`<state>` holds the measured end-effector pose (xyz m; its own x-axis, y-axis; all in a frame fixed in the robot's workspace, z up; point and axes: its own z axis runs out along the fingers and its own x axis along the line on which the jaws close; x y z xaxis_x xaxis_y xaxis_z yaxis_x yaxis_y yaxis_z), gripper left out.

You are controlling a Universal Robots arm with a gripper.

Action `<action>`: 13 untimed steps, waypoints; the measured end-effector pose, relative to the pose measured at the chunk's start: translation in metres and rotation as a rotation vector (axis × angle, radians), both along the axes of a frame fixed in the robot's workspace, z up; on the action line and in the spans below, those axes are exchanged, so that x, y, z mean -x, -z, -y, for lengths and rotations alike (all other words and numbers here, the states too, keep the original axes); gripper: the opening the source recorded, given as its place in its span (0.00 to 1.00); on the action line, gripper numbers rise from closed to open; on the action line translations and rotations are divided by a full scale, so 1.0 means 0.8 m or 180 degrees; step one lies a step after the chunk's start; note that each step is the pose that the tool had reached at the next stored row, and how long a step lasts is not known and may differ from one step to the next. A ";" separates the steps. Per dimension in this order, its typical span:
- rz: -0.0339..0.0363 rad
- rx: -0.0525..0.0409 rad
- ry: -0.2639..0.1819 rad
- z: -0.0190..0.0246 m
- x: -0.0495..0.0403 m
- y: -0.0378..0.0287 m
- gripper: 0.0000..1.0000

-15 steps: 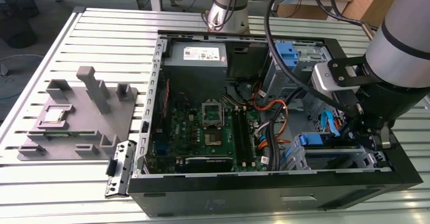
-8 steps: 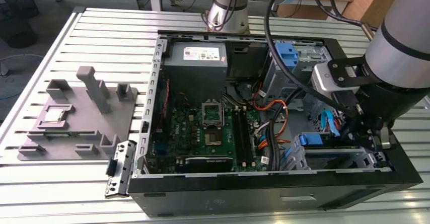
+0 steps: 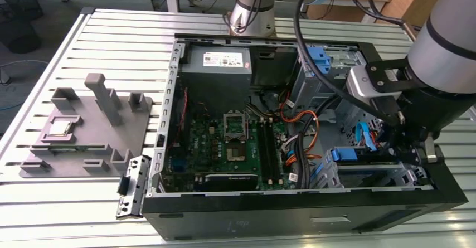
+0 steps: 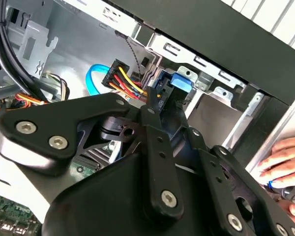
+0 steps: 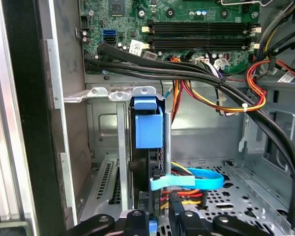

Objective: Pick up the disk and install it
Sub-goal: 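Insert the second disk wire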

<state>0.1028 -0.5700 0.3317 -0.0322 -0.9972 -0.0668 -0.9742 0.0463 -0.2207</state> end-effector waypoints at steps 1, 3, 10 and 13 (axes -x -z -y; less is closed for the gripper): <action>0.0000 0.0000 0.0000 0.0000 0.000 -0.0035 0.30; 0.0000 0.0000 0.0000 0.0000 0.000 -0.0124 0.30; 0.0000 -0.0003 0.0000 0.0000 0.000 -0.0288 0.30; -0.0036 -0.0002 0.0000 0.0000 0.000 -0.0289 0.30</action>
<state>0.1029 -0.5699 0.3548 -0.0330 -0.9972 -0.0670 -0.9766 0.0464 -0.2098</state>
